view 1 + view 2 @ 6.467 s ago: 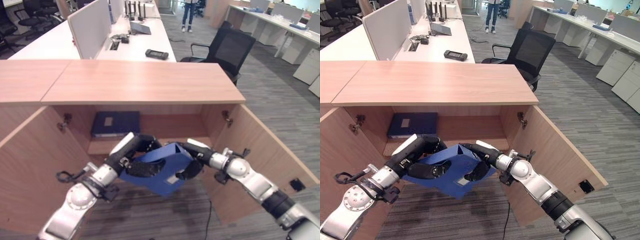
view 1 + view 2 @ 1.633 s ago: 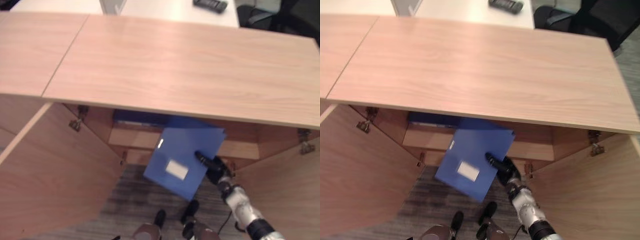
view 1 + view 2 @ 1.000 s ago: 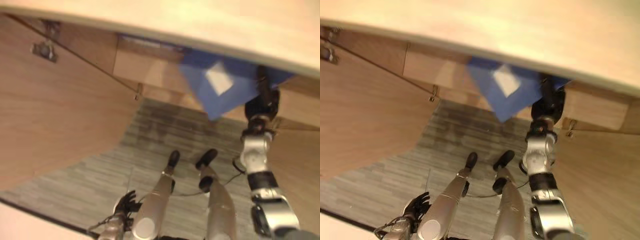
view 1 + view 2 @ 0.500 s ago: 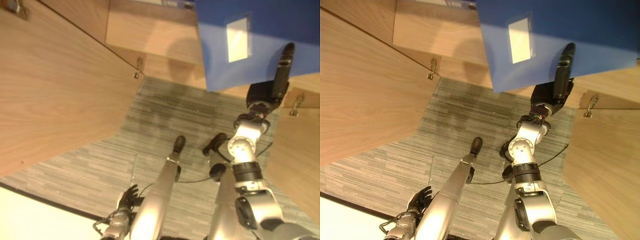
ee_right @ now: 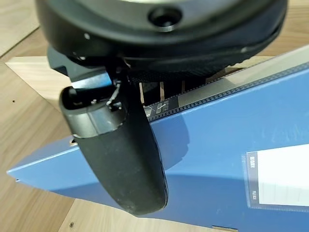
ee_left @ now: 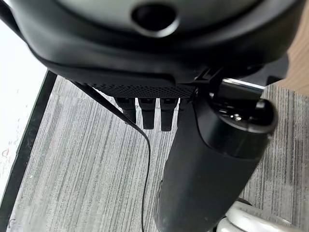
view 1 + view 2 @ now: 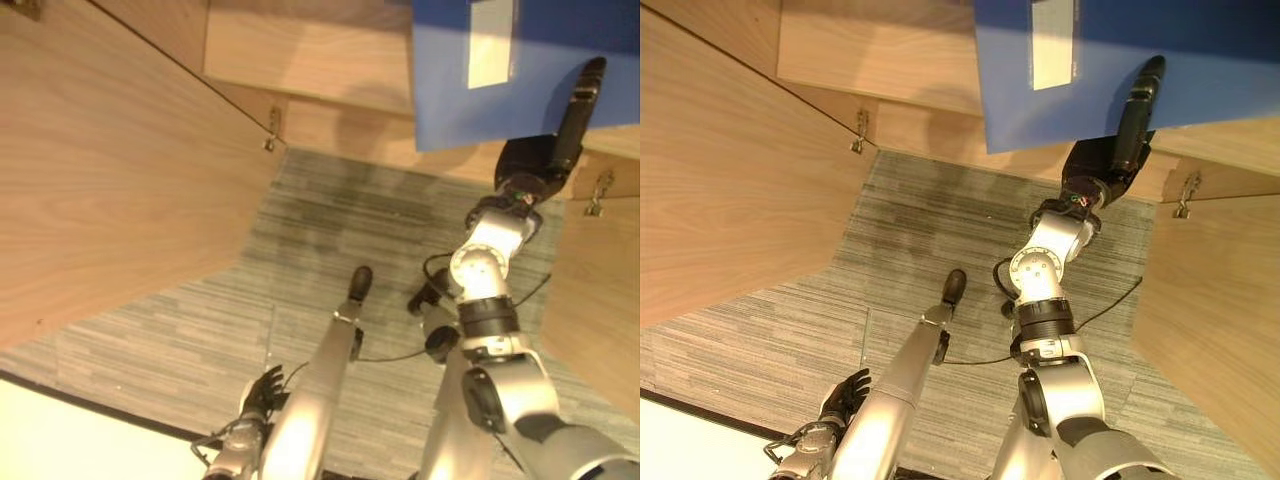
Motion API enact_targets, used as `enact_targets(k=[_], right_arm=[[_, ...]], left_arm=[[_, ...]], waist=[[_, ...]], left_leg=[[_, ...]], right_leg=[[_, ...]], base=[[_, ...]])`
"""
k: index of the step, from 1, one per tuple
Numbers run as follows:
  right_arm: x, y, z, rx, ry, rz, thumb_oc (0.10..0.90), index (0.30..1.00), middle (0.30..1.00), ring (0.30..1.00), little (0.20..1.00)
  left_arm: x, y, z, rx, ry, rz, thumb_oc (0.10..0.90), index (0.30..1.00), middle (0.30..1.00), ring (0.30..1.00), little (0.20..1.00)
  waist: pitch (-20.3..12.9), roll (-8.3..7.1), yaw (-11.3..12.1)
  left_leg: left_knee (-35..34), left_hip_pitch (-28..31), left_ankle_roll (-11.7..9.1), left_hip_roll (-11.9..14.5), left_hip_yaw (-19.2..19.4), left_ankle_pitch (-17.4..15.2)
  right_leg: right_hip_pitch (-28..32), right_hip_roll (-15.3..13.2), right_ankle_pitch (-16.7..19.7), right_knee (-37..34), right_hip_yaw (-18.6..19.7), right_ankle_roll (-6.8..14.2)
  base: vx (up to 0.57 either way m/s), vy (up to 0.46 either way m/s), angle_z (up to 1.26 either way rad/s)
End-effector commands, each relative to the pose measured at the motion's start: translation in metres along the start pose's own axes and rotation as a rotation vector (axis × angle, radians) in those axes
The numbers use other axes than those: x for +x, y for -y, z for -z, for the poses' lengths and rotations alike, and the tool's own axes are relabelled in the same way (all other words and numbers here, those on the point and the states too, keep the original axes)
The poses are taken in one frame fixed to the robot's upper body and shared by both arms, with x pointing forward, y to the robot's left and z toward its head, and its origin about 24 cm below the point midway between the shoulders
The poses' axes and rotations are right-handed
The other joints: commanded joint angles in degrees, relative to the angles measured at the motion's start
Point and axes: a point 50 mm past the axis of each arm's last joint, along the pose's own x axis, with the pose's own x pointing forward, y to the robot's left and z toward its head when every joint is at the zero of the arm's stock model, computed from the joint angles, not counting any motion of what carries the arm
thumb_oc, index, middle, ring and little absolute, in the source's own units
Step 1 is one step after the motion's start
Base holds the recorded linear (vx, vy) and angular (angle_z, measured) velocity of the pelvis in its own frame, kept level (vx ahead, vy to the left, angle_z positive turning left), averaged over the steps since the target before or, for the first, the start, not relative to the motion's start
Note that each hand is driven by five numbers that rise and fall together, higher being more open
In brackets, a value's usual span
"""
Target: Put the empty folder in the office cabinet
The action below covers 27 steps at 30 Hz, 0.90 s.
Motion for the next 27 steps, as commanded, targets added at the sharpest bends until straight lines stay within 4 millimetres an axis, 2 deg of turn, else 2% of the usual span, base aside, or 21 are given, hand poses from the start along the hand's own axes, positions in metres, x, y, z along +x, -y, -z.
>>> enact_targets(k=[1,4,6,12,20,24,25,26,27], right_arm=[[0.037,-0.007,-0.067,-0.008,0.24,0.017,0.4,0.3,0.3,0.3,0.3],[0.051,0.005,-0.077,-0.055,0.25,0.115,0.4,0.3,0.3,0.3,0.3],[0.055,0.004,-0.078,-0.064,0.243,0.122,0.4,0.3,0.3,0.3,0.3],[0.06,0.008,-0.081,-0.072,0.229,0.142,0.4,0.3,0.3,0.3,0.3],[0.067,0.02,-0.089,-0.102,0.231,0.224,0.4,0.3,0.3,0.3,0.3],[0.074,0.011,-0.096,-0.097,0.247,0.21,0.4,0.3,0.3,0.3,0.3],[0.078,0.0,-0.099,-0.085,0.259,0.18,0.4,0.3,0.3,0.3,0.3],[0.078,0.0,-0.099,-0.085,0.26,0.18,0.4,0.3,0.3,0.3,0.3],[0.082,-0.014,-0.101,-0.075,0.268,0.144,0.4,0.3,0.3,0.3,0.3]], left_arm=[[-0.024,-0.037,0.069,0.116,-0.242,-0.107,0.8,0.9,0.9,0.9,0.9],[-0.024,-0.044,0.07,0.136,-0.254,-0.126,0.8,0.9,0.9,0.9,0.9],[-0.023,-0.046,0.068,0.144,-0.249,-0.129,0.8,0.9,0.9,0.9,0.9],[-0.022,-0.049,0.066,0.131,-0.238,-0.136,0.8,0.9,0.9,0.9,0.9],[-0.029,-0.052,0.08,0.149,-0.295,-0.137,0.8,0.9,0.9,0.9,0.9],[-0.032,-0.059,0.084,0.16,-0.309,-0.152,0.8,0.9,0.9,0.9,0.9],[-0.032,-0.063,0.085,0.164,-0.311,-0.159,0.8,0.9,0.9,0.9,0.9],[-0.032,-0.062,0.084,0.163,-0.31,-0.159,0.8,0.9,0.9,0.9,0.9],[-0.032,-0.065,0.084,0.164,-0.308,-0.163,0.8,0.9,0.9,0.9,0.9]], waist=[[-3.5,2.62,1.8],[-5.4,2.05,2.7],[-6.1,1.9,2.9],[-8.2,2.22,3.6],[-10.2,2.44,3.9],[-10.9,2.53,4.3],[-11.3,2.56,4.5],[-11.2,2.58,4.5],[-11.6,2.47,4.7]], left_leg=[[-5.2,4.3,-0.5,-1.0,-0.7,-5.0],[-5.5,5.8,-0.5,-1.1,-1.1,-5.2],[-5.7,6.3,-0.5,-1.1,-1.4,-5.3],[-6.2,7.0,-0.4,-1.1,-1.8,-5.3],[-6.4,7.1,-0.5,-1.0,-1.9,-5.4],[-6.9,8.0,-0.5,-1.0,-1.8,-5.4],[-6.9,8.1,-0.5,-1.1,-1.7,-5.4],[-6.9,8.1,-0.5,-1.1,-1.7,-5.4],[-6.8,8.3,-0.5,-1.1,-1.7,-5.5]], right_leg=[[4.4,-2.7,-1.5,4.0,2.7,6.4],[5.9,-3.0,-1.7,3.8,2.5,6.7],[6.5,-3.0,-1.7,3.5,2.3,6.8],[7.7,-3.2,-1.6,2.6,1.9,7.2],[7.7,-3.4,-2.0,2.9,2.0,7.4],[8.3,-3.5,-2.1,2.8,2.1,7.5],[8.4,-3.6,-2.2,3.0,2.3,7.6],[8.4,-3.6,-2.2,3.0,2.3,7.6],[8.4,-3.6,-2.3,3.1,2.4,7.6]], base=[[0.04,-0.034,0.0],[0.04,-0.027,0.05],[0.02,-0.011,0.02],[0.01,0.007,0.03],[0.01,0.007,0.06],[0.01,0.001,0.01],[0.0,0.0,0.0],[0.02,0.001,-0.03],[0.0,0.0,0.0]])
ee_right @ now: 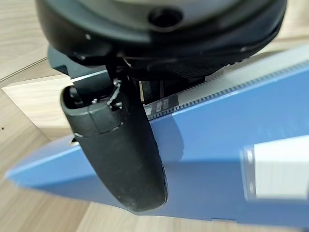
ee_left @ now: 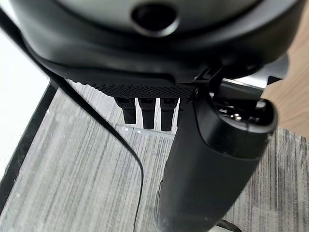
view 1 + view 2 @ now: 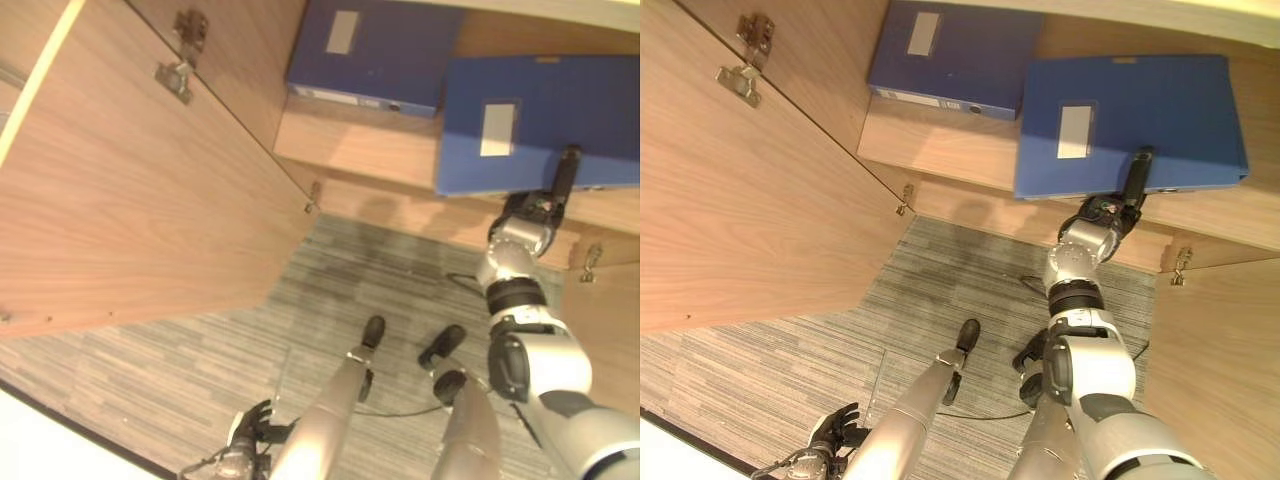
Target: Put the empty folder in the office cabinet
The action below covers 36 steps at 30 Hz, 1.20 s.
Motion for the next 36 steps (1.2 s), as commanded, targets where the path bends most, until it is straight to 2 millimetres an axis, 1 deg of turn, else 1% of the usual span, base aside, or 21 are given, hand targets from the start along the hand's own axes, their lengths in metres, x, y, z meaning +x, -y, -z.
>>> enact_targets(k=[1,3,4,6,7,8,9,10,13,15,17,18,19,20,22,26,27,34,35,36], right_arm=[[0.009,-0.075,-0.065,0.045,0.219,-0.262,0.4,0.3,0.3,0.3,0.3],[0.007,-0.088,-0.07,0.055,0.232,-0.288,0.4,0.3,0.3,0.3,0.3],[0.007,-0.098,-0.075,0.062,0.245,-0.305,0.4,0.3,0.3,0.3,0.3],[0.006,-0.102,-0.078,0.068,0.256,-0.31,0.4,0.3,0.3,0.3,0.3],[0.006,-0.109,-0.085,0.08,0.277,-0.319,0.4,0.3,0.3,0.3,0.3],[0.006,-0.109,-0.085,0.08,0.278,-0.318,0.4,0.3,0.3,0.3,0.3],[0.002,-0.12,-0.089,0.105,0.291,-0.348,0.4,0.3,0.3,0.3,0.3],[0.002,-0.12,-0.089,0.105,0.292,-0.348,0.4,0.3,0.3,0.3,0.3],[-0.001,-0.131,-0.097,0.122,0.311,-0.377,0.4,0.3,0.3,0.3,0.3],[-0.002,-0.142,-0.104,0.096,0.325,-0.392,0.4,0.3,0.3,0.3,0.3],[-0.002,-0.147,-0.107,0.085,0.326,-0.402,0.4,0.3,0.3,0.3,0.3],[-0.002,-0.154,-0.108,0.047,0.323,-0.405,0.4,0.3,0.3,0.3,0.3],[-0.002,-0.157,-0.109,0.045,0.323,-0.408,0.4,0.3,0.3,0.3,0.3],[-0.003,-0.164,-0.109,0.023,0.317,-0.42,0.4,0.3,0.3,0.3,0.3],[-0.004,-0.169,-0.107,0.001,0.303,-0.432,0.4,0.3,0.3,0.3,0.3],[-0.005,-0.172,-0.1,0.011,0.278,-0.442,0.4,0.3,0.3,0.3,0.3],[-0.007,-0.173,-0.097,0.018,0.268,-0.449,0.4,0.3,0.3,0.3,0.3],[-0.013,-0.185,-0.091,0.0,0.251,-0.484,0.4,0.3,0.3,0.3,0.3],[-0.013,-0.187,-0.09,-0.004,0.245,-0.487,0.8,0.9,0.9,0.9,0.9],[-0.013,-0.187,-0.09,-0.004,0.245,-0.487,0.8,0.9,0.9,0.9,0.9]], left_arm=[[-0.012,-0.047,0.045,0.069,-0.161,-0.128,0.8,0.9,0.9,0.9,0.9],[-0.013,-0.05,0.046,0.071,-0.165,-0.134,0.8,0.9,0.9,0.9,0.9],[-0.013,-0.052,0.047,0.073,-0.166,-0.14,0.8,0.9,0.9,0.9,0.9],[-0.013,-0.053,0.047,0.074,-0.169,-0.141,0.8,0.9,0.9,0.9,0.9],[-0.014,-0.055,0.049,0.083,-0.174,-0.144,0.8,0.9,0.9,0.9,0.9],[-0.014,-0.055,0.048,0.084,-0.174,-0.143,0.8,0.9,0.9,0.9,0.9],[-0.016,-0.057,0.052,0.089,-0.186,-0.144,0.8,0.9,0.9,0.9,0.9],[-0.016,-0.057,0.052,0.089,-0.186,-0.143,0.8,0.9,0.9,0.9,0.9],[-0.018,-0.062,0.057,0.095,-0.201,-0.15,0.8,0.9,0.9,0.9,0.9],[-0.02,-0.065,0.062,0.091,-0.219,-0.156,0.8,0.9,0.9,0.9,0.9],[-0.021,-0.066,0.063,0.092,-0.224,-0.156,0.8,0.9,0.9,0.9,0.9],[-0.022,-0.069,0.065,0.092,-0.229,-0.161,0.8,0.9,0.9,0.9,0.9],[-0.022,-0.068,0.065,0.089,-0.227,-0.158,0.8,0.9,0.9,0.9,0.9],[-0.023,-0.07,0.066,0.093,-0.232,-0.16,0.8,0.9,0.9,0.9,0.9],[-0.024,-0.074,0.068,0.094,-0.235,-0.168,0.8,0.9,0.9,0.9,0.9],[-0.026,-0.075,0.071,0.096,-0.241,-0.168,0.8,0.9,0.9,0.9,0.9],[-0.027,-0.075,0.072,0.094,-0.244,-0.171,0.8,0.9,0.9,0.9,0.9],[-0.029,-0.08,0.072,0.095,-0.236,-0.175,0.8,0.9,0.9,0.9,0.9],[-0.028,-0.08,0.072,0.099,-0.233,-0.172,0.8,0.9,0.9,0.9,0.9],[-0.028,-0.079,0.072,0.098,-0.232,-0.171,0.8,0.9,0.9,0.9,0.9]], waist=[[0.4,0.56,0.6],[0.1,0.48,0.7],[-0.2,0.3,0.8],[-0.3,0.21,0.9],[-0.7,0.08,0.9],[-0.6,0.1,1.0],[-1.0,0.02,1.1],[-1.0,0.05,1.1],[-1.2,0.13,1.2],[-1.3,0.07,1.3],[-1.3,0.19,1.3],[-1.4,-0.05,1.6],[-1.3,0.1,1.6],[-1.3,0.13,1.8],[-1.3,0.34,2.2],[-1.1,0.65,2.7],[-0.9,0.94,2.9],[-0.2,1.55,4.1],[-0.2,1.7,4.2],[-0.2,1.74,4.2]], left_leg=[[-3.5,5.5,-0.7,-0.5,-0.2,-7.5],[-3.4,5.5,-0.8,-0.5,-0.1,-7.5],[-3.4,5.6,-0.9,-0.4,-0.1,-7.6],[-3.5,5.6,-0.9,-0.4,-0.2,-7.6],[-3.9,6.0,-0.9,-0.4,-0.3,-7.5],[-3.9,6.1,-0.9,-0.4,-0.3,-7.5],[-4.2,6.5,-0.9,-0.5,-0.3,-7.4],[-4.3,6.5,-0.9,-0.5,-0.4,-7.4],[-4.5,7.0,-0.9,-0.7,-0.3,-7.4],[-4.2,6.9,-0.8,-0.8,-0.2,-7.6],[-4.2,6.8,-0.8,-0.7,-0.1,-7.5],[-4.2,6.7,-0.9,-0.6,0.0,-7.5],[-4.2,6.7,-0.9,-0.6,0.1,-7.5],[-4.3,6.6,-0.9,-0.4,0.2,-7.4],[-4.4,6.6,-0.9,-0.4,0.4,-7.3],[-4.3,6.4,-0.9,-0.4,0.6,-7.2],[-4.4,6.3,-0.9,-0.4,0.7,-7.1],[-4.5,5.6,-1.1,-0.2,0.6,-6.8],[-4.4,5.5,-1.0,-0.2,0.7,-6.8],[-4.4,5.5,-1.0,-0.2,0.7,-6.8]], right_leg=[[5.8,-2.7,-1.9,3.9,4.2,5.6],[5.9,-2.8,-2.0,4.0,4.3,5.6],[6.0,-2.8,-2.1,4.0,4.3,5.6],[6.1,-2.8,-2.1,4.0,4.4,5.6],[6.5,-2.8,-2.1,3.8,4.3,5.7],[6.5,-2.8,-2.1,3.8,4.3,5.7],[6.8,-2.8,-2.1,3.8,4.3,5.8],[6.9,-2.8,-2.1,3.8,4.3,5.8],[7.3,-3.0,-2.2,3.9,4.3,5.9],[7.2,-3.1,-2.2,4.1,4.5,6.0],[7.1,-3.1,-2.2,4.3,4.5,6.0],[6.9,-3.2,-2.1,4.3,4.5,6.0],[6.8,-3.2,-2.1,4.3,4.6,6.0],[6.8,-3.1,-2.0,4.1,4.6,6.0],[6.6,-3.1,-2.0,4.2,4.7,5.9],[6.3,-3.2,-2.1,4.4,4.9,5.9],[6.1,-3.3,-2.1,4.5,4.8,6.0],[5.3,-3.1,-2.3,4.8,4.7,6.0],[5.2,-3.2,-2.3,4.8,4.6,6.1],[5.2,-3.2,-2.3,4.8,4.7,6.1]], base=[[0.0,0.0,0.0],[0.01,-0.003,0.09],[0.01,-0.01,0.06],[0.0,0.0,0.0],[0.0,0.0,0.0],[0.0,0.0,0.0],[0.0,0.0,0.0],[0.0,0.0,0.0],[0.0,0.0,0.0],[0.0,0.0,0.0],[0.0,0.0,0.0],[0.0,0.0,0.0],[0.0,0.0,0.0],[0.0,0.0,0.0],[0.0,0.0,0.0],[0.0,0.0,0.0],[0.0,0.0,0.0],[0.0,0.0,0.0],[0.0,0.0,0.0],[0.0,0.0,0.0]])
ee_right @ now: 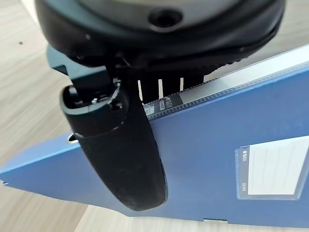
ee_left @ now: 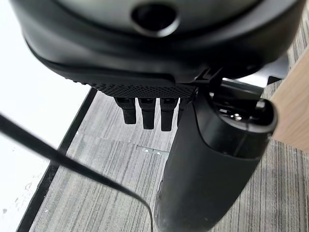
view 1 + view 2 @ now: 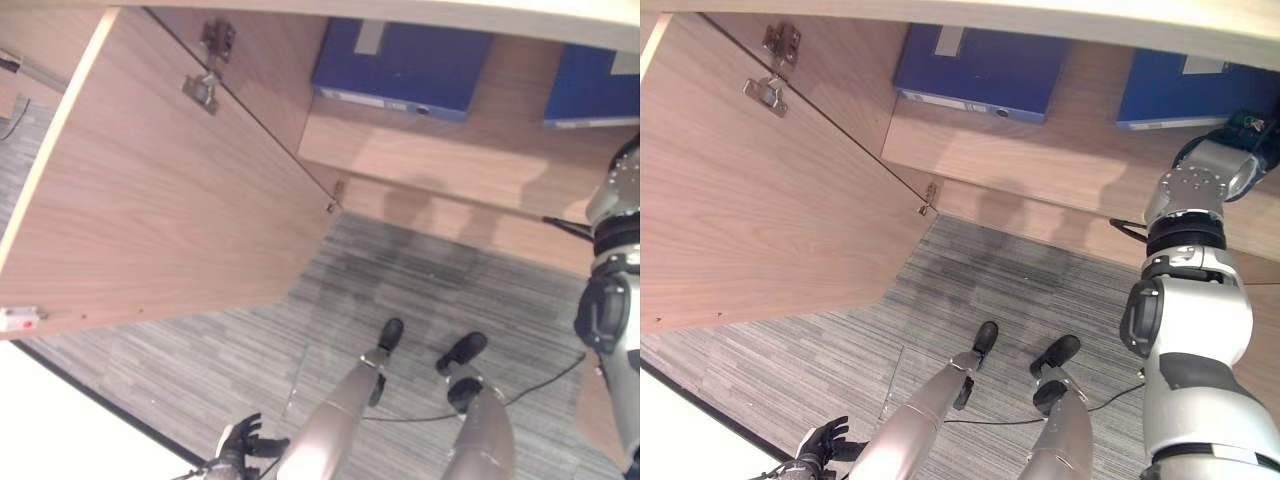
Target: Put the empty folder in the office cabinet
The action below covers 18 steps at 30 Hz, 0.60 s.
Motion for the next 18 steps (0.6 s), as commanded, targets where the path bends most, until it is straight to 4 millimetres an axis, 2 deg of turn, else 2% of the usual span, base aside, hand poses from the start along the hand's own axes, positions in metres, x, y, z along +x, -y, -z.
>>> enact_targets(k=[1,11,15,18], right_arm=[[-0.016,-0.079,-0.018,-0.001,0.054,-0.346,0.8,0.9,0.9,0.9,0.9],[-0.017,-0.068,0.0,-0.033,-0.021,-0.365,0.8,0.9,0.9,0.9,0.9],[-0.016,-0.066,0.001,-0.053,-0.026,-0.362,0.8,0.9,0.9,0.9,0.9],[-0.01,-0.06,-0.002,-0.189,-0.013,-0.342,0.8,0.9,0.9,0.9,0.9]], left_arm=[[-0.021,-0.062,0.058,0.07,-0.181,-0.148,0.8,0.9,0.9,0.9,0.9],[-0.022,-0.064,0.057,0.068,-0.162,-0.132,0.8,0.9,0.9,0.9,0.9],[-0.023,-0.064,0.058,0.062,-0.165,-0.132,0.8,0.9,0.9,0.9,0.9],[-0.023,-0.067,0.059,0.048,-0.17,-0.14,0.8,0.9,0.9,0.9,0.9]], waist=[[-1.5,-0.5,1.1],[-0.2,1.29,2.1],[0.1,1.37,2.0],[0.2,0.96,1.6]], left_leg=[[-0.7,1.9,-0.7,0.6,0.7,-7.8],[-0.8,0.9,-0.8,0.7,0.9,-7.2],[-1.6,0.7,-1.0,1.0,0.9,-6.7],[-2.0,0.7,-1.2,1.3,1.0,-6.5]], right_leg=[[3.4,-2.5,-3.2,5.1,4.2,8.5],[2.5,-2.3,-3.4,5.1,3.8,8.5],[2.4,-1.8,-3.1,4.6,3.6,8.4],[2.2,-1.5,-2.8,4.1,3.6,8.2]], base=[[0.0,0.0,0.0],[0.0,0.0,0.0],[0.0,0.0,0.0],[0.0,0.0,0.0]])
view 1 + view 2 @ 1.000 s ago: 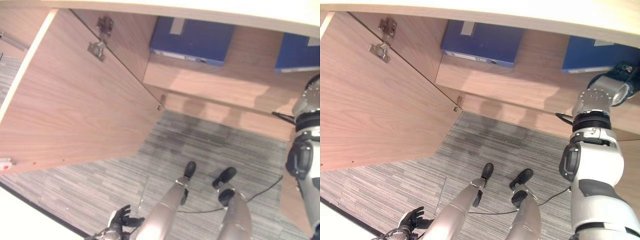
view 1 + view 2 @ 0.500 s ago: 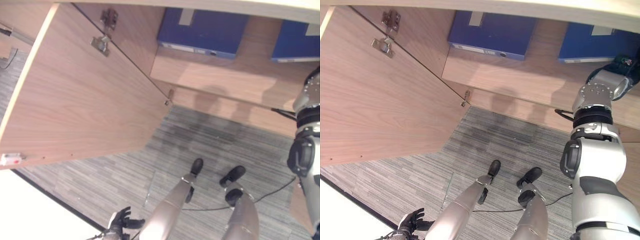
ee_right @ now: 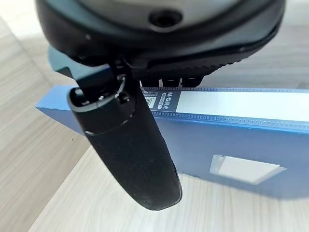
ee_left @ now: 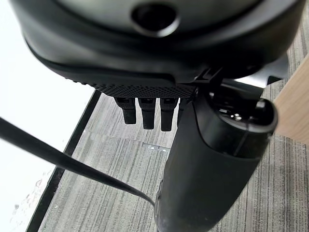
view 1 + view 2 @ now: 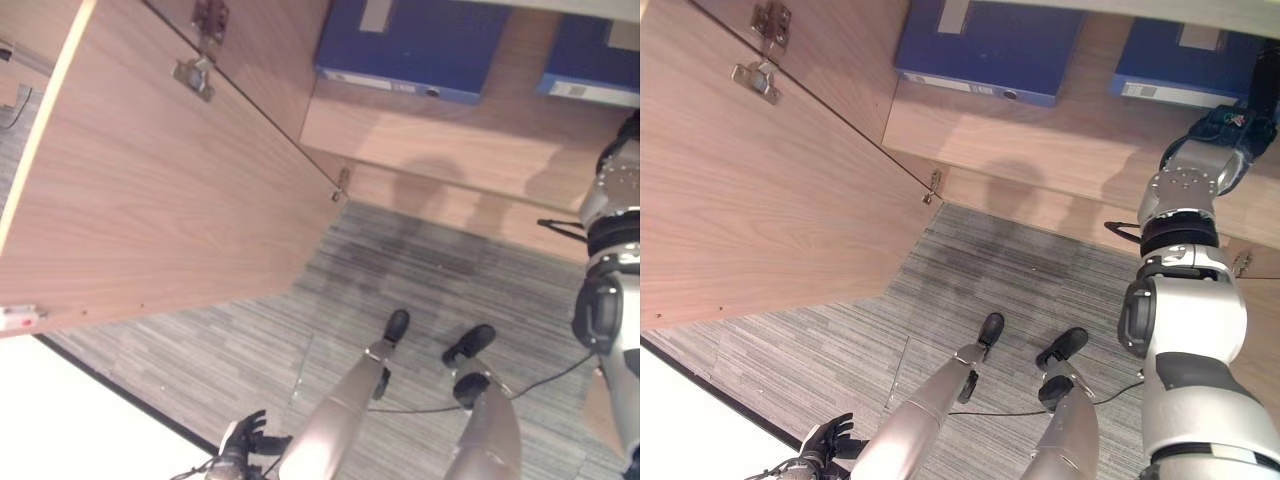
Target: Put the empty folder in the office cabinet
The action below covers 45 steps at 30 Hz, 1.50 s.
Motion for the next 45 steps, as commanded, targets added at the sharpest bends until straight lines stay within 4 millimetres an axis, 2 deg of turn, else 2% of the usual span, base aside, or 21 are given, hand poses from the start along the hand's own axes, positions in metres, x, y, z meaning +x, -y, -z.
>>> enact_targets(k=[1,2,4,5,8,9,10,12,13,14,15,16,17,20,28,34,37,38,39,41,45], right_arm=[[0.003,-0.051,-0.024,-0.347,0.063,-0.225,0.8,0.9,0.9,0.9,0.9],[0.005,-0.05,-0.023,-0.494,0.049,-0.225,0.8,0.9,0.9,0.9,0.9],[0.005,-0.054,-0.023,-0.504,0.048,-0.23,0.8,0.9,0.9,0.9,0.9],[0.008,-0.047,-0.019,-0.923,0.019,-0.269,0.8,0.9,0.9,0.9,0.9],[0.012,-0.041,-0.024,-1.299,0.022,-0.262,0.8,0.9,0.9,0.9,0.9],[0.012,-0.042,-0.024,-1.303,0.022,-0.264,0.8,0.9,0.9,0.9,0.9],[0.014,-0.037,-0.028,-1.506,0.033,-0.255,0.8,0.9,0.9,0.9,0.9],[0.017,-0.027,-0.032,-1.734,0.032,-0.249,0.8,0.9,0.9,0.9,0.9],[0.017,-0.027,-0.032,-1.737,0.032,-0.25,0.8,0.9,0.9,0.9,0.9],[0.017,-0.023,-0.03,-1.917,0.03,-0.292,0.8,0.9,0.9,0.9,0.9],[0.017,-0.022,-0.03,-1.919,0.03,-0.293,0.8,0.9,0.9,0.9,0.9],[0.017,-0.016,-0.026,-2.138,0.009,-0.349,0.8,0.9,0.9,0.9,0.9],[0.017,-0.012,-0.023,-2.238,-0.003,-0.371,0.8,0.9,0.9,0.9,0.9],[0.016,0.001,-0.017,-2.383,-0.052,-0.436,0.8,0.9,0.9,0.9,0.9],[0.018,0.025,-0.021,-2.381,-0.202,-0.399,0.8,0.9,0.9,0.9,0.9],[0.011,0.018,0.003,-2.129,-0.224,-0.47,0.8,0.9,0.9,0.9,0.9],[0.002,0.006,0.023,-1.767,-0.251,-0.513,0.8,0.9,0.9,0.9,0.9],[-0.002,-0.002,0.032,-1.525,-0.256,-0.496,0.8,0.9,0.9,0.9,0.9],[-0.002,-0.002,0.032,-1.522,-0.256,-0.495,0.8,0.9,0.9,0.9,0.9],[-0.011,-0.017,0.046,-1.2,-0.26,-0.488,0.8,0.9,0.9,0.9,0.9],[-0.018,-0.024,0.057,-0.969,-0.273,-0.475,0.8,0.9,0.9,0.9,0.9]], left_arm=[[-0.028,-0.074,0.064,0.05,-0.2,-0.176,0.8,0.9,0.9,0.9,0.9],[-0.028,-0.075,0.064,0.052,-0.205,-0.175,0.8,0.9,0.9,0.9,0.9],[-0.027,-0.073,0.064,0.048,-0.203,-0.169,0.8,0.9,0.9,0.9,0.9],[-0.029,-0.078,0.067,0.062,-0.213,-0.161,0.8,0.9,0.9,0.9,0.9],[-0.031,-0.082,0.068,0.081,-0.214,-0.152,0.8,0.9,0.9,0.9,0.9],[-0.031,-0.081,0.068,0.079,-0.214,-0.15,0.8,0.9,0.9,0.9,0.9],[-0.032,-0.08,0.069,0.074,-0.209,-0.142,0.8,0.9,0.9,0.9,0.9],[-0.033,-0.081,0.068,0.085,-0.196,-0.13,0.8,0.9,0.9,0.9,0.9],[-0.033,-0.08,0.069,0.084,-0.197,-0.129,0.8,0.9,0.9,0.9,0.9],[-0.035,-0.083,0.069,0.075,-0.187,-0.122,0.8,0.9,0.9,0.9,0.9],[-0.035,-0.083,0.069,0.075,-0.188,-0.122,0.8,0.9,0.9,0.9,0.9],[-0.038,-0.086,0.071,0.104,-0.19,-0.107,0.8,0.9,0.9,0.9,0.9],[-0.039,-0.087,0.07,0.111,-0.185,-0.096,0.8,0.9,0.9,0.9,0.9],[-0.04,-0.085,0.071,0.115,-0.18,-0.077,0.8,0.9,0.9,0.9,0.9],[-0.04,-0.085,0.07,0.107,-0.181,-0.06,0.8,0.9,0.9,0.9,0.9],[-0.031,-0.089,0.067,0.114,-0.231,-0.115,0.8,0.9,0.9,0.9,0.9],[-0.029,-0.085,0.065,0.083,-0.232,-0.127,0.8,0.9,0.9,0.9,0.9],[-0.027,-0.084,0.064,0.063,-0.227,-0.136,0.8,0.9,0.9,0.9,0.9],[-0.027,-0.084,0.064,0.063,-0.227,-0.138,0.8,0.9,0.9,0.9,0.9],[-0.025,-0.084,0.06,0.041,-0.217,-0.162,0.8,0.9,0.9,0.9,0.9],[-0.024,-0.084,0.059,0.044,-0.216,-0.175,0.8,0.9,0.9,0.9,0.9]], waist=[[-1.9,-0.57,1.2],[-1.8,-0.81,0.9],[-1.7,-0.53,0.8],[-1.4,-1.7,0.3],[-1.0,-2.42,-0.3],[-1.0,-2.29,-0.4],[-0.7,-2.73,-0.7],[-0.4,-2.9,-0.8],[-0.4,-2.82,-0.8],[-0.2,-3.19,-1.0],[-0.2,-3.15,-1.0],[-0.1,-3.54,-1.1],[0.0,-3.53,-1.3],[0.1,-3.77,-1.4],[0.4,-3.93,-1.5],[0.8,-5.0,-1.7],[0.9,-4.9,-1.5],[1.0,-4.5,-1.2],[1.0,-4.57,-1.1],[0.9,-4.05,-0.7],[0.8,-3.73,-0.5]], left_leg=[[-1.9,1.5,-1.2,1.5,1.3,-6.4],[-2.0,1.4,-1.3,1.7,1.4,-6.3],[-2.0,1.4,-1.4,1.7,1.5,-6.3],[-2.0,1.2,-1.7,2.2,1.8,-6.0],[-2.2,1.0,-2.0,2.6,2.3,-5.8],[-2.2,1.0,-2.0,2.7,2.3,-5.8],[-2.5,1.0,-2.1,2.9,2.5,-5.6],[-2.6,1.1,-2.1,3.0,2.6,-5.5],[-2.6,1.1,-2.1,3.0,2.6,-5.5],[-2.8,1.2,-2.2,3.1,2.7,-5.4],[-2.8,1.3,-2.2,3.1,2.7,-5.3],[-3.0,1.5,-2.3,3.2,2.7,-5.2],[-3.2,1.6,-2.3,3.4,2.9,-5.1],[-4.1,2.0,-2.4,3.8,2.9,-4.8],[-4.8,2.7,-2.4,4.2,3.2,-4.3],[-5.5,3.1,-2.7,4.7,3.4,-4.0],[-5.2,3.2,-2.6,4.6,3.6,-4.3],[-5.1,3.4,-2.5,4.7,3.6,-4.4],[-5.1,3.4,-2.5,4.7,3.6,-4.5],[-5.1,3.6,-2.5,4.8,3.7,-4.6],[-5.3,3.9,-2.6,4.9,3.4,-4.6]], right_leg=[[2.9,-1.5,-2.8,4.1,3.6,8.4],[2.7,-1.4,-2.6,4.0,3.7,8.2],[2.6,-1.3,-2.6,4.0,3.8,8.1],[2.4,-1.1,-2.0,3.5,3.7,7.7],[2.4,-0.7,-1.5,2.9,3.4,7.4],[2.4,-0.6,-1.4,2.8,3.4,7.4],[2.6,-0.2,-0.9,2.2,3.4,7.2],[2.5,-0.1,-0.7,2.1,3.2,7.2],[2.5,-0.1,-0.7,2.0,3.2,7.2],[2.6,0.0,-0.4,1.7,3.2,7.1],[2.6,0.0,-0.4,1.6,3.2,7.1],[2.8,0.1,-0.2,1.4,2.9,7.0],[2.9,0.3,-0.1,1.1,2.9,7.0],[3.4,0.6,0.3,0.0,2.6,7.0],[3.9,1.0,0.9,-1.2,2.5,7.1],[4.2,1.7,1.3,-2.4,2.8,7.0],[4.2,1.7,1.3,-2.2,2.8,7.1],[4.4,1.8,1.1,-2.0,2.8,7.2],[4.4,1.8,1.1,-2.0,2.8,7.2],[4.8,1.8,0.9,-2.2,2.5,7.3],[5.2,2.0,0.8,-2.5,2.3,7.4]], base=[[0.0,0.0,0.0],[0.0,0.0,0.0],[-0.01,-0.005,-0.02],[-0.02,-0.012,-0.07],[-0.02,-0.013,-0.15],[-0.02,-0.014,-0.2],[-0.02,-0.006,-0.13],[-0.01,-0.004,-0.04],[-0.01,-0.009,-0.06],[-0.01,-0.008,-0.09],[-0.01,-0.014,-0.12],[-0.01,-0.01,-0.12],[-0.01,-0.01,-0.12],[0.0,-0.001,-0.17],[-0.01,-0.005,-0.09],[-0.01,-0.008,-0.04],[0.0,0.006,-0.03],[0.01,0.005,-0.05],[0.01,0.003,-0.03],[0.0,0.0,0.0],[0.0,0.0,0.0]])
